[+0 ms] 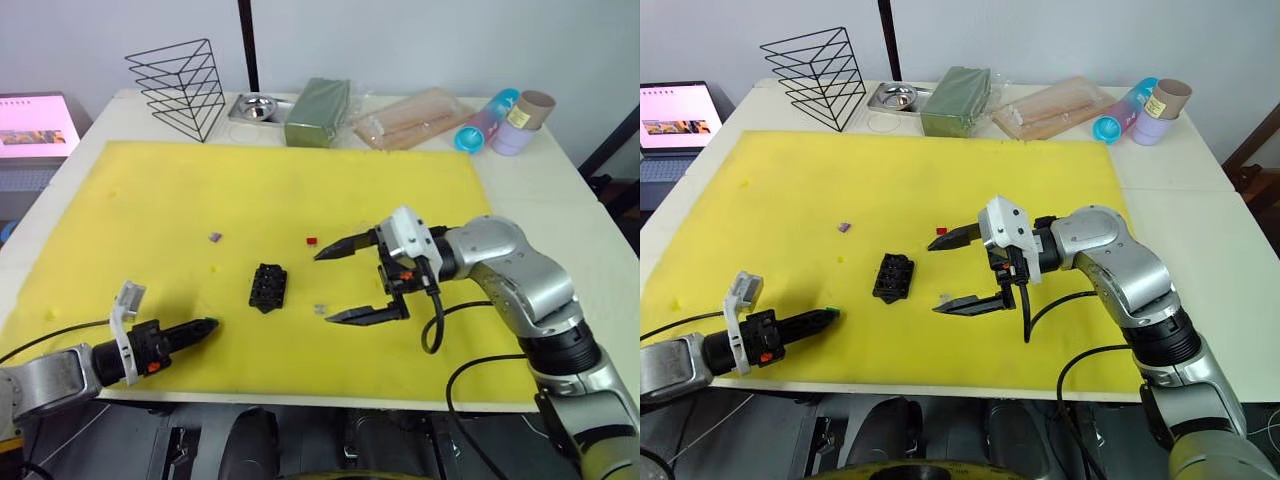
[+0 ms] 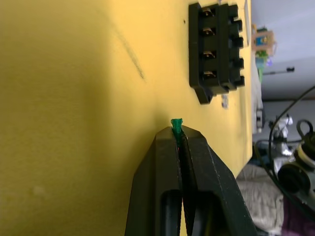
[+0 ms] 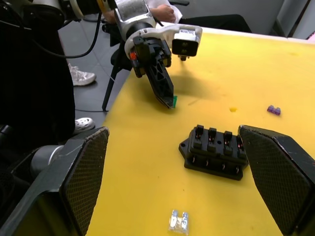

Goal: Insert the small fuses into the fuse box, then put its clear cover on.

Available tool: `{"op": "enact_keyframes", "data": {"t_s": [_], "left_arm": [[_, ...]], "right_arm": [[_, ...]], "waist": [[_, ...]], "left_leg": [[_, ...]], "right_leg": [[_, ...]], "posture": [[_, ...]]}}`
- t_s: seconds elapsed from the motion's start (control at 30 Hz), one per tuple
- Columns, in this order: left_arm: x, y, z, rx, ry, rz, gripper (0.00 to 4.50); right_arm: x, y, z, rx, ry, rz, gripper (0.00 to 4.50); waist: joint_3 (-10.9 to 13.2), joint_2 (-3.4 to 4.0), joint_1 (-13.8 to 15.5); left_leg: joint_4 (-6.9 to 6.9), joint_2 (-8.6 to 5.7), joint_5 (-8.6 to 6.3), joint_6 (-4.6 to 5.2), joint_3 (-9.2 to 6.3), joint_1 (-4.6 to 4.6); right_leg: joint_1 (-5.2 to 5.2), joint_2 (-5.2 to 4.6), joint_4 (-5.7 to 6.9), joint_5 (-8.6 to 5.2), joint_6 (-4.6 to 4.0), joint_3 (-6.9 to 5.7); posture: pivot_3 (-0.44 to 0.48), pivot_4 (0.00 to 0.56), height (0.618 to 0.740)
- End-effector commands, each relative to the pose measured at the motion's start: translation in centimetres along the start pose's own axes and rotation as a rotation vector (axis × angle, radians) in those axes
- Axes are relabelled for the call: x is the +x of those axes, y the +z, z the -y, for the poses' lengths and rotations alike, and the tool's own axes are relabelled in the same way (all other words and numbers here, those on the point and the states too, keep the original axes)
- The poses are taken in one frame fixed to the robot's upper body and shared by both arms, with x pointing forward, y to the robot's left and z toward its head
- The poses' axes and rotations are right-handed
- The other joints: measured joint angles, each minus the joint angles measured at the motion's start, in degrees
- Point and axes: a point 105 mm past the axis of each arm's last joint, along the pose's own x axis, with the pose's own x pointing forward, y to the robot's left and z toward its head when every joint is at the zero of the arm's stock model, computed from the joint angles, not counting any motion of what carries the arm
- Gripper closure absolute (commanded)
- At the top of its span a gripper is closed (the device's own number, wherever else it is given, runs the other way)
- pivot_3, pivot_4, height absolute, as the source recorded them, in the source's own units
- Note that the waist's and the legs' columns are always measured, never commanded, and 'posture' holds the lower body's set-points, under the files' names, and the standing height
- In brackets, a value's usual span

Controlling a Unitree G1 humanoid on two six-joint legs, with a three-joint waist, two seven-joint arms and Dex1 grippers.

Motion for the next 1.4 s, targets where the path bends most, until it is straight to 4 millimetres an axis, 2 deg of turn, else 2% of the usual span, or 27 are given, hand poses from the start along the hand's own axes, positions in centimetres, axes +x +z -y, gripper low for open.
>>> {"op": "enact_keyframes", "data": {"t_s": [0.03, 0.37, 0.43, 0.5, 0.57, 0.67, 0.87, 1.07, 1.4], "left_arm": [[-0.7, -0.7, 0.2, -0.007, 0.023, -0.018, 3.26], [-4.0, -1.5, 1.2, -0.017, 0.062, -0.089, 0.11], [-4.8, -0.7, 1.2, -0.012, 0.063, -0.074, 0.03], [-5.3, 1.0, 1.8, -0.048, -0.009, -0.020, 0.03], [-5.5, 1.4, 1.7, -0.053, -0.018, -0.039, 0.03], [-5.3, 1.2, 1.0, -0.074, -0.004, -0.083, 0.03], [-4.5, 0.7, 1.0, -0.086, -0.039, -0.117, 0.03], [-3.8, 0.1, 0.0, -0.098, -0.051, -0.084, 0.03], [-2.2, 0.2, -0.3, -0.128, -0.122, -0.050, 0.03]], "right_arm": [[0.1, 0.9, 0.0, -0.043, 0.009, 0.020, 0.00], [0.4, 1.0, 0.1, -0.044, 0.011, 0.030, 0.00], [0.3, 1.0, 0.1, -0.042, 0.014, 0.029, 0.00], [0.4, 1.0, 0.2, -0.043, 0.016, 0.028, 0.00], [0.5, 1.1, 0.3, -0.045, 0.017, 0.029, 0.00], [0.5, 1.3, 0.5, -0.049, 0.016, 0.032, 0.00], [0.3, 1.3, 0.5, -0.049, 0.014, 0.026, 0.00], [0.4, 1.3, 0.2, -0.043, 0.016, 0.022, 0.00], [0.2, 1.2, 0.2, -0.040, 0.015, 0.015, 0.00]], "waist": [[0.0, 0.00, 0.0], [0.0, 0.04, 0.0], [0.0, 0.04, 0.0], [0.1, 0.10, 0.1], [0.1, 0.04, 0.2], [0.1, 0.05, 0.3], [0.1, 0.01, 0.2], [0.1, 0.04, 0.2], [0.1, 0.07, 0.6]], "left_leg": [[0.00, 0.00, 0.00, 0.00, 0.00, 0.00], [-0.06, 0.01, 0.00, -0.01, 0.08, 0.04], [-0.12, 0.01, 0.00, -0.01, 0.14, 0.05], [-0.18, 0.01, 0.00, -0.01, 0.20, 0.06], [-0.23, 0.00, 0.00, -0.01, 0.27, 0.06], [-0.25, 0.00, 0.00, -0.01, 0.31, 0.05], [-0.49, -0.02, 0.02, -0.03, 0.33, 0.05], [-0.62, -0.02, 0.03, -0.06, 0.32, 0.05], [-0.58, -0.09, 0.05, -0.07, 0.30, 0.05]], "right_leg": [[0.00, 0.00, 0.00, -0.02, -0.04, 0.00], [-0.04, -0.04, -0.01, -0.26, -0.46, -0.01], [-0.09, -0.03, -0.01, -0.28, -0.50, -0.02], [-0.13, -0.01, -0.01, -0.30, -0.53, -0.02], [-0.16, 0.02, -0.01, -0.31, -0.56, -0.05], [-0.16, 0.02, -0.01, -0.32, -0.57, -0.07], [-0.25, -0.04, -0.05, -0.31, -0.56, -0.04], [-0.33, -0.01, -0.05, -0.31, -0.55, -0.04], [-0.23, -0.09, -0.05, -0.31, -0.56, -0.05]], "posture": [[0.000, 0.150, 0.740], [0.000, 0.150, 0.740], [0.000, 0.150, 0.740], [0.000, 0.150, 0.740], [0.000, 0.150, 0.740], [0.000, 0.150, 0.740], [0.000, 0.150, 0.740], [0.000, 0.150, 0.740], [0.000, 0.150, 0.740]]}}
